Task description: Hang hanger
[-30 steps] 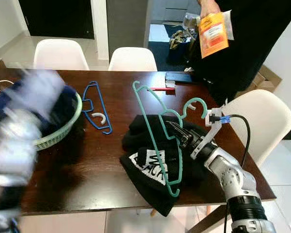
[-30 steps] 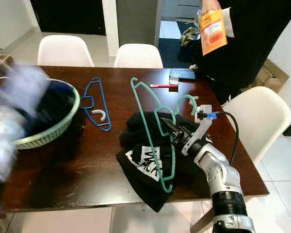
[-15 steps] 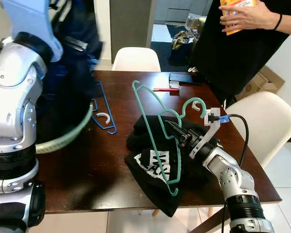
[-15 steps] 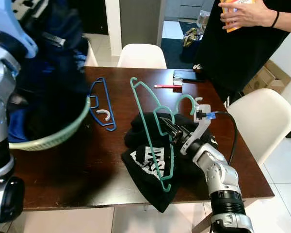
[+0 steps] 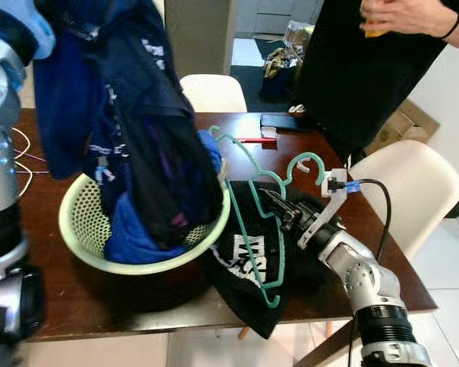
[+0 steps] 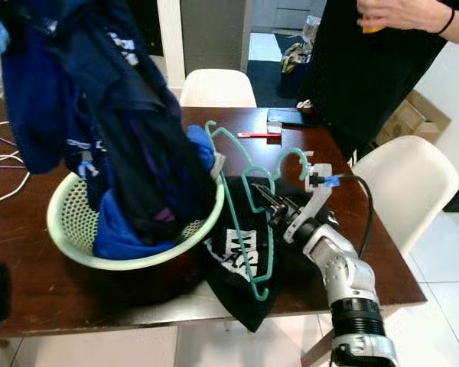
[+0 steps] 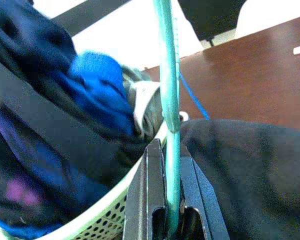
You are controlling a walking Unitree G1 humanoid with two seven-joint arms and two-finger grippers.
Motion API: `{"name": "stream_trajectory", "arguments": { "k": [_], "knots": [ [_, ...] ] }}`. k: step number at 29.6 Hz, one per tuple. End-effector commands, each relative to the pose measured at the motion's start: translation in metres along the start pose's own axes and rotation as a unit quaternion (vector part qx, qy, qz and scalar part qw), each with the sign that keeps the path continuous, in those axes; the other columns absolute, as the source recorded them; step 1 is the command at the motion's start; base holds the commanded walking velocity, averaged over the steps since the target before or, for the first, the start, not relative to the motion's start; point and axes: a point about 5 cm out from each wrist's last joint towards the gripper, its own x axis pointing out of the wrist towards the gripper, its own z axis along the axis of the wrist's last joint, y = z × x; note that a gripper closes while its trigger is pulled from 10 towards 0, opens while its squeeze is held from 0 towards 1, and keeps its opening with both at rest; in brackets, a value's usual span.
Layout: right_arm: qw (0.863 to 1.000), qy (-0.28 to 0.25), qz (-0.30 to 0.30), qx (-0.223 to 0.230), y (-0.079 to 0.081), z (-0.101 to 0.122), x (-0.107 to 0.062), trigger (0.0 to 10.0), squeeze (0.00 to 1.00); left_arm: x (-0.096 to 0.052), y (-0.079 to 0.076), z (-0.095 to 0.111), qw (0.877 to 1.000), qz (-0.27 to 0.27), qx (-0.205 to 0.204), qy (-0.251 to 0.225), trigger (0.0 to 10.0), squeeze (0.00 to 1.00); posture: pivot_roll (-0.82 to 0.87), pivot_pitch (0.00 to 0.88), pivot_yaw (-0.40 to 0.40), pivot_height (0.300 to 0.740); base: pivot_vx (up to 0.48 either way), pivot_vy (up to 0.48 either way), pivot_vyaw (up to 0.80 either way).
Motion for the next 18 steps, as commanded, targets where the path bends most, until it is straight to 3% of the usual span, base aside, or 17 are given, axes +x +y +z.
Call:
{"name": "stream_trajectory", "arguments": {
  "k": [1,3,4,6,7,8,9,10,13,14,15,18],
  "knots": [
    [1.0,-0.008,-0.002,0.005,0.0,0.002,0.0,10.0,0.0,-0.006,0.005,-0.026,0.997,0.015,0.02,0.073,10.0,0.0,0.09,0.061,-0.049,0.74,0.0,0.0,0.0],
    [1.0,-0.008,-0.002,0.005,0.0,0.002,0.0,10.0,0.0,-0.006,0.005,-0.026,0.997,0.015,0.02,0.073,10.0,0.0,0.09,0.061,-0.049,0.74,0.0,0.0,0.0],
    [1.0,-0.007,-0.002,0.005,0.0,0.002,-0.001,10.0,0.0,-0.014,0.003,-0.047,0.993,0.009,0.027,0.119,10.0,0.0,0.09,0.065,-0.052,0.74,0.0,0.0,0.0],
    [1.0,-0.007,-0.002,0.005,0.0,0.002,-0.001,10.0,0.0,-0.014,0.003,-0.047,0.993,0.009,0.027,0.119,10.0,0.0,0.09,0.065,-0.052,0.74,0.0,0.0,0.0],
    [1.0,-0.007,-0.002,0.005,0.0,0.002,-0.002,10.0,0.0,-0.021,0.0,-0.064,0.987,0.001,0.029,0.156,10.0,0.0,0.09,0.065,-0.055,0.74,0.0,0.0,0.0],
    [1.0,-0.004,-0.002,0.003,0.0,0.002,-0.001,10.0,0.0,-0.028,-0.01,-0.076,0.984,-0.024,0.026,0.175,10.0,0.0,0.09,0.063,-0.056,0.74,0.0,0.0,0.0],
    [1.0,-0.004,-0.002,0.003,0.0,0.002,-0.001,10.0,0.0,-0.028,-0.01,-0.076,0.984,-0.024,0.026,0.175,10.0,0.0,0.09,0.063,-0.056,0.74,0.0,0.0,0.0],
    [1.0,-0.002,-0.001,0.002,0.0,0.002,0.0,10.0,0.0,-0.031,-0.022,-0.082,0.982,-0.05,0.018,0.179,10.0,0.0,0.1,0.066,-0.061,0.74,0.0,0.0,0.0],
    [1.0,-0.001,0.0,0.001,0.0,0.002,0.0,10.0,0.0,-0.032,-0.034,-0.082,0.982,-0.074,0.005,0.173,10.0,0.0,0.09,0.067,-0.061,0.74,0.0,0.0,0.0],
    [1.0,0.0,0.0,0.001,0.0,0.002,0.001,10.0,0.0,-0.033,-0.047,-0.08,0.982,-0.1,-0.012,0.16,10.0,0.0,0.09,0.066,-0.061,0.74,0.0,0.0,0.0],
    [1.0,0.0,-0.001,0.001,0.0,0.002,0.001,10.0,0.0,-0.034,-0.061,-0.077,0.98,-0.133,-0.03,0.148,10.0,1.0,0.09,0.067,-0.059,0.74,0.0,0.0,0.0],
    [1.0,0.0,-0.001,0.0,0.0,0.003,0.001,10.0,0.0,-0.036,-0.071,-0.074,0.976,-0.159,-0.048,0.143,10.0,1.0,0.09,0.068,-0.057,0.74,0.0,0.0,0.0]
  ]
}}
